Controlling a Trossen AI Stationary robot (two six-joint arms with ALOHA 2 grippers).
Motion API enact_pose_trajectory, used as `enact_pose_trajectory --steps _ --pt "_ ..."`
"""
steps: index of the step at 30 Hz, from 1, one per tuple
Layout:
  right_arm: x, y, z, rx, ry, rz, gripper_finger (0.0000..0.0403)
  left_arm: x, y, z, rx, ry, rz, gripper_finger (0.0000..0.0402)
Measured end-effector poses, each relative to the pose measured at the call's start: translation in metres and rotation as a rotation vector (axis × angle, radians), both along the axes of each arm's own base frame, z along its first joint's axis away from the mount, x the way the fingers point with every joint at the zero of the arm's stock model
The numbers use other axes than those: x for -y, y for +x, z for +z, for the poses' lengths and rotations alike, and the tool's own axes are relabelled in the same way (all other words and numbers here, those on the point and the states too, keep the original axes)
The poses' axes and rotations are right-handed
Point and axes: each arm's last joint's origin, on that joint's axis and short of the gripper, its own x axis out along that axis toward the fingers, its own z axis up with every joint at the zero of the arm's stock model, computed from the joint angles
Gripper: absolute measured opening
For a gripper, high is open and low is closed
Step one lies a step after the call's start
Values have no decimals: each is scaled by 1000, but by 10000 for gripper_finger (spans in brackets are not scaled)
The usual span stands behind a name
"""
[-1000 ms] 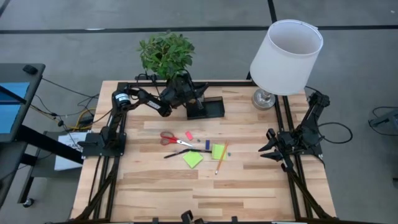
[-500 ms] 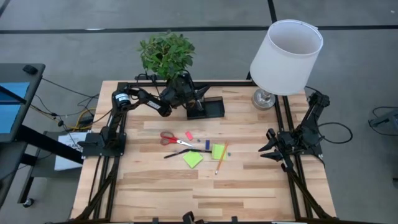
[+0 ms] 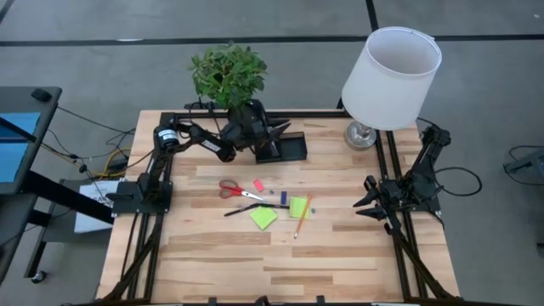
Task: Pick and place office supplies into organizer
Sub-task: Put the orange pencil into the desk organizer
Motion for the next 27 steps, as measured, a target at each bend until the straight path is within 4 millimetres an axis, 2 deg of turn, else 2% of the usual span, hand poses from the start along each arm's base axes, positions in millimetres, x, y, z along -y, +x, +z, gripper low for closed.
enact_pose_trajectory --steps 8,14,21,27 --pt "0 0 0 0 0 0 98 17 7 0 1 1 -46 51" --pt "0 0 0 0 0 0 98 39 15 2 0 29 -93 51" --pt "0 0 0 0 0 0 98 74 22 22 17 13 -192 51" --pt "0 0 0 0 0 0 98 110 26 42 -102 -6 -347 51"
